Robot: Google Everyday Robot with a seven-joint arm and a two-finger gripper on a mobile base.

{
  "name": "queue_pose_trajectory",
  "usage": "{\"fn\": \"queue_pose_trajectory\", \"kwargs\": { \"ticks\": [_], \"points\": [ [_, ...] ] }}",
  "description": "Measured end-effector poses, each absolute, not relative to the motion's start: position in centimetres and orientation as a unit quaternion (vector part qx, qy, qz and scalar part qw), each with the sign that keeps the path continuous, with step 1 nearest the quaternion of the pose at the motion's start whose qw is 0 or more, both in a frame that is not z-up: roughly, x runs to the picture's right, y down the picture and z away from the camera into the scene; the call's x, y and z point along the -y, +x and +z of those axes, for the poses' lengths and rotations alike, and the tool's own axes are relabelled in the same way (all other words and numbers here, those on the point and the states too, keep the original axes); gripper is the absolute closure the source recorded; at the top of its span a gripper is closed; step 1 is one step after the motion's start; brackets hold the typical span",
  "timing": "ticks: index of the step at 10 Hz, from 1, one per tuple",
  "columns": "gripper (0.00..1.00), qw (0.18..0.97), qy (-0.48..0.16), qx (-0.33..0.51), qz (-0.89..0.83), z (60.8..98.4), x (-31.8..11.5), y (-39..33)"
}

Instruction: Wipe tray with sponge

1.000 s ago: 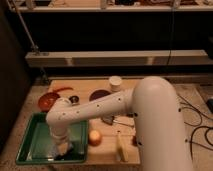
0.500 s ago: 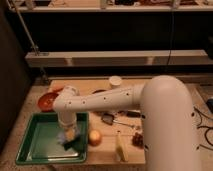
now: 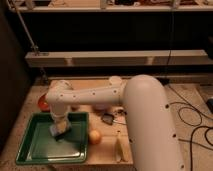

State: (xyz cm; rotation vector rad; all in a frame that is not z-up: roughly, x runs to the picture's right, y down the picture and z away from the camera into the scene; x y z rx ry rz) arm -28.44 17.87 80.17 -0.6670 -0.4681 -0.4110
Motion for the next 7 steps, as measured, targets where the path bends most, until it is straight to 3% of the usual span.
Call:
{"fn": "queue_pose_trajectory", "kwargs": {
  "ticks": [4, 7],
  "points": [
    [0.87, 0.885, -0.313, 0.254, -0.233, 79.2, -17.7, -31.5],
    [0.87, 0.869, -0.322, 0.271, -0.26, 76.2, -21.6, -32.4]
  ]
}}
